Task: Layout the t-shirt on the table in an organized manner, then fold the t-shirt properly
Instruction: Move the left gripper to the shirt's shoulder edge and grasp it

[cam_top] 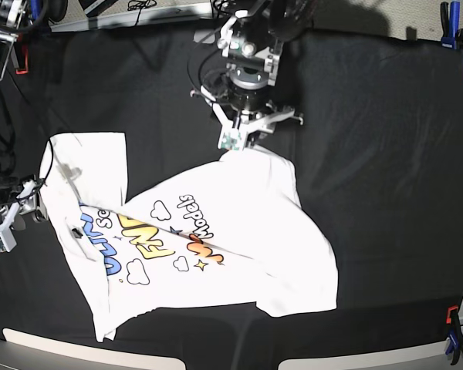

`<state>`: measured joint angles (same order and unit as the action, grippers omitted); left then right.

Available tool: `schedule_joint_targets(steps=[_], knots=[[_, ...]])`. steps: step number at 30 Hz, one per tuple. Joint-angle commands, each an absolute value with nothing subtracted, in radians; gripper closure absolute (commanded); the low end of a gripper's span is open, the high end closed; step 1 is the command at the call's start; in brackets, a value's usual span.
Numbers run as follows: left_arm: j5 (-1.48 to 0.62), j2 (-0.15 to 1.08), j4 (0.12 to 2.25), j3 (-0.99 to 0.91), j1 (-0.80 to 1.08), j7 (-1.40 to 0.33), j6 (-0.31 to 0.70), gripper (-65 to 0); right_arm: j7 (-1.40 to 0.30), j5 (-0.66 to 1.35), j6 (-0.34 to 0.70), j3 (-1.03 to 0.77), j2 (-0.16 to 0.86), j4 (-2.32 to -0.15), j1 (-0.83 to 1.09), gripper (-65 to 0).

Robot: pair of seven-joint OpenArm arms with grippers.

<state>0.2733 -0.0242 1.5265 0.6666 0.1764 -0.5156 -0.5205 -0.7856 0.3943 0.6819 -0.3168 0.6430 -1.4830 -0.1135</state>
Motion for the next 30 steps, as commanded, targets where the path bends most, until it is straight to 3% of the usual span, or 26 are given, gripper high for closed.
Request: schedule_joint_targets(steps=[1, 25, 26, 29, 30], knots=[[0.258, -0.036, 1.544, 0.669, 0.168, -0.492, -0.532, -19.2, -0.763, 0.405, 0.680, -0.327, 0.668, -1.499, -0.133, -31.6], [0.245, -0.035, 1.543, 0.661, 0.154, -0.443, -0.598, -18.5, -0.768, 0.405, 0.680, -0.327, 0.668, -1.499, -0.133, -31.5], [0.245, -0.035, 1.543, 0.661, 0.154, -0.443, -0.598, -16.5, -0.768, 0.405, 0.680, -0.327, 0.668, -1.499, -0.133, -31.5], [0.251, -0.035, 1.531, 0.661, 0.142, -0.443, -0.598, 0.0, -0.768, 0.405, 0.680, -0.327, 0.668, -1.499, -0.133, -31.5], [0.277, -0.035, 1.522, 0.661, 0.136, -0.444, -0.598, 0.0, -0.768, 0.405, 0.680, -0.327, 0.668, -1.499, -0.133, -31.5]])
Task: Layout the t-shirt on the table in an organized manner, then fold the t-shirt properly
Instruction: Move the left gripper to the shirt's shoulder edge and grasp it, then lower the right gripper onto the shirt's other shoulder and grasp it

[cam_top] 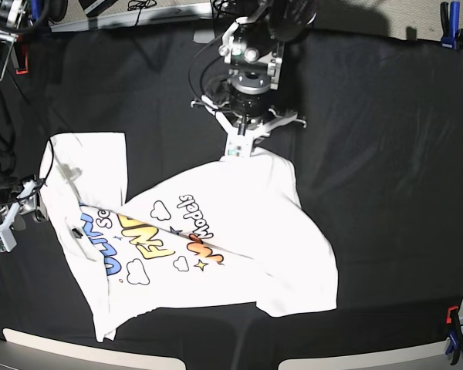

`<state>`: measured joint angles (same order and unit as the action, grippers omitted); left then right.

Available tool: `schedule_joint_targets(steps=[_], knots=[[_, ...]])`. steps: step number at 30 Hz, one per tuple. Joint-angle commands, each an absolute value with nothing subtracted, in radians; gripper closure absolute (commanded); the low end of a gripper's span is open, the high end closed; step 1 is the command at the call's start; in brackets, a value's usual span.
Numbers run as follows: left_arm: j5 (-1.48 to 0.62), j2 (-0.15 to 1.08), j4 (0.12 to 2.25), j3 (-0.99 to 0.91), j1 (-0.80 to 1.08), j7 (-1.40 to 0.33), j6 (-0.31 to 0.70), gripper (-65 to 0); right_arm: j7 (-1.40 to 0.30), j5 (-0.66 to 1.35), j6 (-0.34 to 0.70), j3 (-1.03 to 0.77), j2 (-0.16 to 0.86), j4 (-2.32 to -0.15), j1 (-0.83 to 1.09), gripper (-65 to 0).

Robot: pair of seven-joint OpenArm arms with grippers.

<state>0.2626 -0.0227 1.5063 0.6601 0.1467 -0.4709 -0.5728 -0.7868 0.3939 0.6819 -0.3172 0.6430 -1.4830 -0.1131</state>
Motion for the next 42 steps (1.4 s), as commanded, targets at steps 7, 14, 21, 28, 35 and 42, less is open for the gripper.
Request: schedule_joint_targets(steps=[7, 14, 21, 28, 35, 42], knots=[[0.763, -0.030, 1.499, 0.661, 0.102, -0.580, -0.597, 0.0, -0.768, 0.405, 0.680, -0.327, 0.668, -1.499, -0.133, -31.5], [0.878, -0.006, 1.506, 0.717, -0.043, -0.593, -0.593, 0.0, -0.764, 0.405, 0.680, -0.327, 0.668, -1.499, -0.133, -31.5], [0.693, 0.060, 1.505, 0.826, -0.183, -0.682, -0.371, 0.0, -0.780, 0.405, 0.680, -0.327, 0.668, -1.499, -0.133, -31.5], [0.675, 0.210, 1.505, 0.833, -0.183, -0.713, -0.340, 0.0, -0.849, 0.455, 0.698, -0.327, 0.668, -1.505, -0.098, -31.5], [0.592, 0.261, 1.505, 0.833, -0.183, -0.729, -0.342, 0.0, -0.888, 0.563, 0.698, -0.265, 0.656, -1.626, 0.016, -31.4], [0.440, 0.261, 1.505, 0.833, -0.183, -0.704, -0.340, 0.0, -0.887, 0.403, 0.698, -0.088, 0.669, -1.852, 0.130, -31.4]])
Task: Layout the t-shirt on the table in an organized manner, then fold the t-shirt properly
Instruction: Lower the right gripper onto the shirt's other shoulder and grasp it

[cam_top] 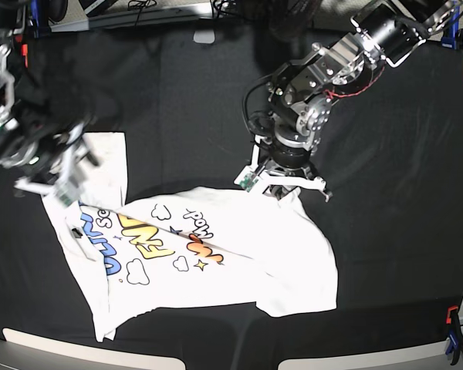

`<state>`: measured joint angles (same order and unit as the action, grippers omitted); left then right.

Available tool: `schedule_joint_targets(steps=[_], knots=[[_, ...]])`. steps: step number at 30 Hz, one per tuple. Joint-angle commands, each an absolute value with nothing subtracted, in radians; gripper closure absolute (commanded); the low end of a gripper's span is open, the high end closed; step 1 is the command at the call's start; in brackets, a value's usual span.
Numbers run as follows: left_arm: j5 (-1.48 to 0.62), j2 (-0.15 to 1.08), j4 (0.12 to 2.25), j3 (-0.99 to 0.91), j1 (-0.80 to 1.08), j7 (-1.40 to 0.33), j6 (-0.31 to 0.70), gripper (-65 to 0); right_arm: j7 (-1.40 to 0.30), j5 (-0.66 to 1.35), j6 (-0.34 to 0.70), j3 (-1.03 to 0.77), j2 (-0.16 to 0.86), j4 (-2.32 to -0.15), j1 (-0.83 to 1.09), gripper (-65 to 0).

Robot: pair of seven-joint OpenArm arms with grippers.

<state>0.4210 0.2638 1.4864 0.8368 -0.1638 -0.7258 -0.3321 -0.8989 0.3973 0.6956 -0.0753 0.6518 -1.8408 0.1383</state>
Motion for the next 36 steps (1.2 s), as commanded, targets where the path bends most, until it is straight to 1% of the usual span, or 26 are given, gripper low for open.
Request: schedule_joint_targets(steps=[1, 3, 5, 7, 9, 11, 15, 19, 20, 22, 25, 28, 30, 31, 32, 36], knots=[[0.440, 0.261, 1.505, 0.833, -0.183, -0.703, -0.340, 0.0, -0.883, 0.360, 0.698, -0.043, 0.679, -1.869, 0.149, -31.4], [0.440, 0.262, 1.505, 0.833, -0.183, -0.704, -0.340, 0.0, -0.858, 0.244, 0.698, 0.048, 0.701, -1.879, 0.179, -31.4], [0.440, 0.261, 1.505, 0.833, -0.183, -0.705, -0.340, 0.0, -0.809, 0.083, 0.690, 0.130, 0.723, -1.875, 0.202, -31.4], [0.440, 0.261, 1.505, 0.833, -0.183, -0.707, -0.340, 0.0, -0.772, -0.046, 0.585, 0.197, 0.751, -1.869, 0.216, -31.4], [0.439, 0.261, 1.505, 0.833, -0.183, -0.707, -0.340, 0.0, -0.770, -0.116, 0.514, 0.257, 0.778, -1.867, 0.219, -31.4], [0.440, 0.261, 1.505, 0.833, -0.183, -0.707, -0.341, 0.0, -0.769, -0.136, 0.463, 0.308, 0.799, -1.867, 0.219, -31.4], [0.440, 0.261, 1.505, 0.833, -0.183, -0.707, -0.340, 0.0, -0.752, -0.136, 0.388, 0.383, 0.791, -1.835, 0.218, -31.4], [0.439, 0.261, 1.505, 0.833, -0.183, -0.706, -0.341, 0.0, -0.710, -0.135, 0.206, 0.431, 0.753, -1.752, 0.217, -31.4], [0.439, 0.261, 1.505, 0.833, -0.183, -0.707, -0.341, 0.0, -0.712, -0.136, 0.180, 0.435, 0.739, -1.732, 0.216, -31.4], [0.439, 0.261, 1.505, 0.833, -0.183, -0.706, -0.341, 0.0, -0.715, -0.144, 0.153, 0.435, 0.717, -1.695, 0.216, -31.4], [0.440, 0.261, 1.505, 0.833, -0.183, -0.706, -0.341, 0.0, -0.715, -0.211, 0.131, 0.435, 0.690, -1.649, 0.216, -31.4], [0.440, 0.261, 1.505, 0.833, -0.183, -0.705, -0.341, 0.0, -0.715, -0.233, 0.126, 0.435, 0.687, -1.639, 0.216, -31.4], [0.440, 0.261, 1.505, 0.833, -0.183, -0.703, -0.341, 0.0, -0.715, -0.234, 0.103, 0.435, 0.687, -1.639, 0.216, -30.9], [0.440, 0.261, 1.505, 0.833, -0.183, -0.703, -0.341, 0.0, -0.715, -0.237, 0.094, 0.435, 0.687, -1.639, 0.216, -28.0], [0.440, 0.261, 1.505, 0.833, -0.183, -0.703, -0.341, 0.0, -0.715, -0.241, 0.089, 0.435, 0.687, -1.639, 0.216, -23.7], [0.445, 0.262, 1.505, 0.833, -0.183, -0.703, -0.340, 0.0, -0.737, -0.295, 0.056, 0.435, 0.687, -1.640, 0.217, -2.5]])
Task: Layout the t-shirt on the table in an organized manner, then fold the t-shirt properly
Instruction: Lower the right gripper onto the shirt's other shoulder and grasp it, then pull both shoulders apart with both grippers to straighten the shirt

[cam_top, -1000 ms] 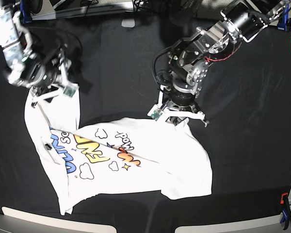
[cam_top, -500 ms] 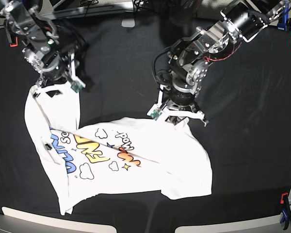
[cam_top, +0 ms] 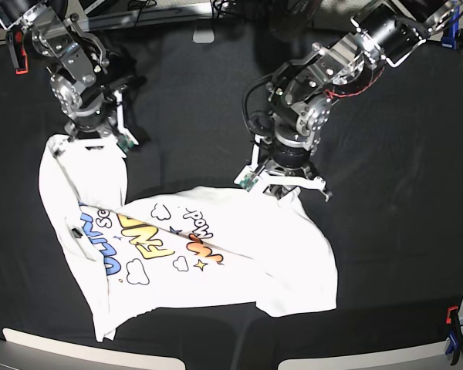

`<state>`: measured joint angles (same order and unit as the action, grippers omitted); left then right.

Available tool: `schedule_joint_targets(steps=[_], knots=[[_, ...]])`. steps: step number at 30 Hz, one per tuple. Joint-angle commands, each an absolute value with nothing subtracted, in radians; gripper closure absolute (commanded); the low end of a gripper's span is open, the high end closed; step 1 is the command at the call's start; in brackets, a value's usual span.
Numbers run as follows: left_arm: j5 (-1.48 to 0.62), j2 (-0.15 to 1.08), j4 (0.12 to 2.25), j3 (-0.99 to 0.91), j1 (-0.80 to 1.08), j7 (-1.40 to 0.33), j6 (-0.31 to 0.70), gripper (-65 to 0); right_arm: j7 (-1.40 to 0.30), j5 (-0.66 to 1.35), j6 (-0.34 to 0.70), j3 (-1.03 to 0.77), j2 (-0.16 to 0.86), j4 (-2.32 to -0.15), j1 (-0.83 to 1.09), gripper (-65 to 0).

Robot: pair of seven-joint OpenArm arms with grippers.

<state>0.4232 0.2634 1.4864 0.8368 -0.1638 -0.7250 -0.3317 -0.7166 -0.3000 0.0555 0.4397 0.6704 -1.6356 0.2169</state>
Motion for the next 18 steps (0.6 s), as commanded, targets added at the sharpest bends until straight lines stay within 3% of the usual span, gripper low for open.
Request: schedule_joint_targets(steps=[1, 9, 18], knots=[[0.448, 0.262, 1.505, 0.833, -0.183, -0.704, -0.340, 0.0, -0.744, -0.318, 0.045, 0.435, 0.687, -1.643, 0.218, 0.0], [0.622, 0.271, 1.505, 0.833, -0.183, -0.949, -0.348, 0.0, -0.754, -0.367, 0.046, 0.435, 0.719, -1.822, 0.336, 0.0], [0.873, 0.315, 1.507, 0.833, -0.183, -1.051, -0.347, 0.0, -0.786, -0.367, 0.045, 0.435, 0.870, -2.022, 0.538, 0.0]])
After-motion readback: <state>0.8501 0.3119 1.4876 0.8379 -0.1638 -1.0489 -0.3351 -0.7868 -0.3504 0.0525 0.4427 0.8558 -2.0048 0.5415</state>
